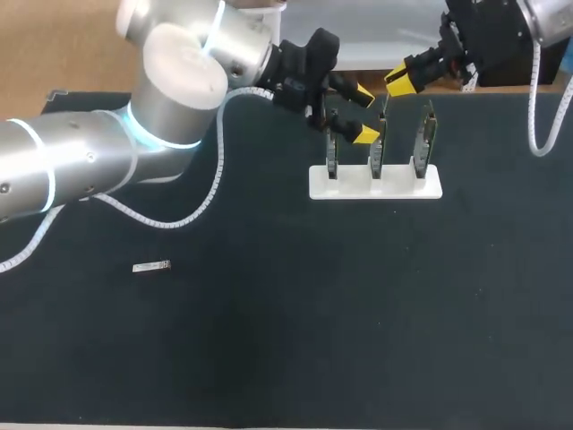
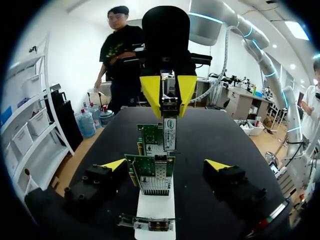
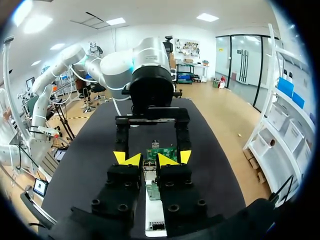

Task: Pick up the optical module with the left hand, and insert it into the network port with the right hand.

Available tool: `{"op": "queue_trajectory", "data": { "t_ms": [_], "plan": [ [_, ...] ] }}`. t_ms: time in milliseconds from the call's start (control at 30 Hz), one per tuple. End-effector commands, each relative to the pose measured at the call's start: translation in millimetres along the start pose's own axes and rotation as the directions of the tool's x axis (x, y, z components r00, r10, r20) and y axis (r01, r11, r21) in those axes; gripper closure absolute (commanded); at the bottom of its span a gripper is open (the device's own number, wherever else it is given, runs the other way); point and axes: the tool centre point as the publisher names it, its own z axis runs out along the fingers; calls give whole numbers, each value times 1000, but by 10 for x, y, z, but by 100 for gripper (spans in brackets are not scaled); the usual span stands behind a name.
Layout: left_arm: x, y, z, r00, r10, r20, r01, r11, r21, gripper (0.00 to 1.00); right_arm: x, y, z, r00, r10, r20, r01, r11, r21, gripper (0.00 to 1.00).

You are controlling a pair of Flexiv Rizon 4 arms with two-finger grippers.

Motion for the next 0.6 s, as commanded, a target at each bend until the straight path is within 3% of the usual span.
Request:
{"op": "queue_trajectory", "data": {
  "t_ms": [33, 600],
  "plan": [
    [-12, 66, 17, 1000, -3, -21, 3, 1000, 18, 0, 0, -1, 5, 1000, -1, 1, 1, 1000, 1, 100],
    [75, 44, 6, 997, -9, -76, 10, 1000, 20, 0, 7, -26, -13, 1000, -1, 4, 1, 1000, 7, 100]
  ]
}}
